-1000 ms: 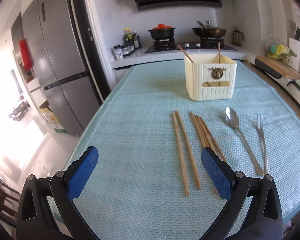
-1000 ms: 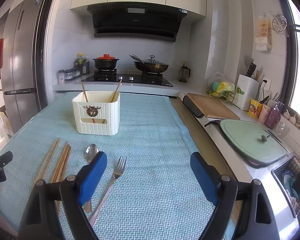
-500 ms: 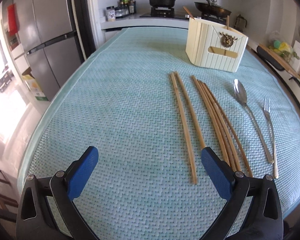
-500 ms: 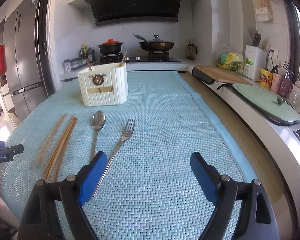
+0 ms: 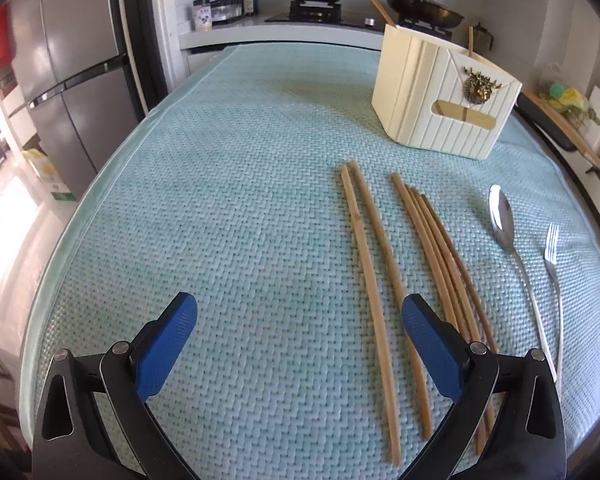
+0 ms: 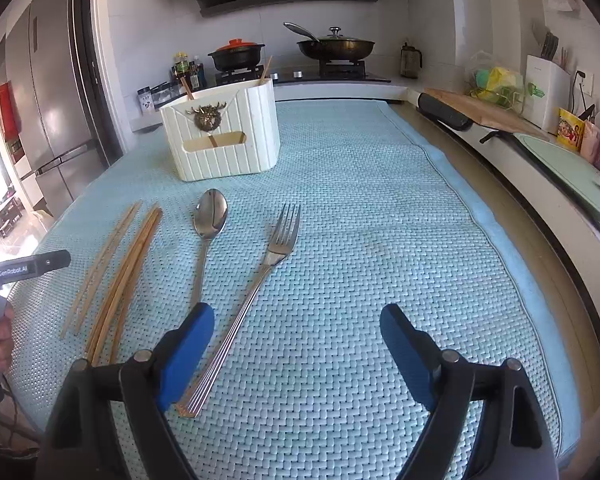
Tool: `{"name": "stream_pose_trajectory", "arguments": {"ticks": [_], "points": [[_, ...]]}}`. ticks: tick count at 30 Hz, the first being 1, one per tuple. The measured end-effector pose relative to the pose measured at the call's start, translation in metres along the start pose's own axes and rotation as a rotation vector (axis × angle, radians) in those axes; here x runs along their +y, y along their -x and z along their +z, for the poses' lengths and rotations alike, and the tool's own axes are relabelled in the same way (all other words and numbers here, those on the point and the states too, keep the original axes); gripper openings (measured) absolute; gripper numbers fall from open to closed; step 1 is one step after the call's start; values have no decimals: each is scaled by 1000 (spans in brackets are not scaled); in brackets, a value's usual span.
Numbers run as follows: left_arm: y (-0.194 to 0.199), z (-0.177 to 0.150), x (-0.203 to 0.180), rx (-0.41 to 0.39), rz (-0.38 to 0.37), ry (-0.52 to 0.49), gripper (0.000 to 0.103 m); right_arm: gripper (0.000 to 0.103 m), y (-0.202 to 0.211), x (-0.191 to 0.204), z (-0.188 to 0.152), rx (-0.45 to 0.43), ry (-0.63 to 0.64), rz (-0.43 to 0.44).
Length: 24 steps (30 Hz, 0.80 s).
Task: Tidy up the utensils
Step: 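Grasp another wooden chopstick with the left gripper while the right gripper grasps the steel fork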
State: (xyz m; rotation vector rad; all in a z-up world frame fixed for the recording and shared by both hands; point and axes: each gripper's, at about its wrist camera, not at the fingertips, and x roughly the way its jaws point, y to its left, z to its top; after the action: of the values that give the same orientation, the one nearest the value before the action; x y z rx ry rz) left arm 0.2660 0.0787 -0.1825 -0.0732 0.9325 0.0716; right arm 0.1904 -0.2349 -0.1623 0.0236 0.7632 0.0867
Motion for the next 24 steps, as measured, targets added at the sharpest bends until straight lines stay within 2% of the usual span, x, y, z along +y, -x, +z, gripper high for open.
{"name": "stream_pose_trajectory", "arguments": {"ticks": [7, 10, 14, 18, 21, 24], "points": [[-37, 11, -6, 67, 22, -17, 101, 87, -1, -3, 6, 17, -18, 14], [-42, 14, -8, 65, 37, -37, 102, 85, -9, -5, 13, 38, -46, 28], [-46, 19, -4, 71, 35, -34, 103, 81, -36, -2, 22, 103, -70, 62], [-50, 24, -2, 80, 34, -40, 103, 78, -73, 4, 34, 149, -70, 57], [-55, 31, -1, 93, 32, -49, 102, 72, -100, 10, 46, 165, -48, 24], [-64, 43, 3, 109, 5, -50, 98, 69, -116, 19, 60, 166, -20, -10]]}}
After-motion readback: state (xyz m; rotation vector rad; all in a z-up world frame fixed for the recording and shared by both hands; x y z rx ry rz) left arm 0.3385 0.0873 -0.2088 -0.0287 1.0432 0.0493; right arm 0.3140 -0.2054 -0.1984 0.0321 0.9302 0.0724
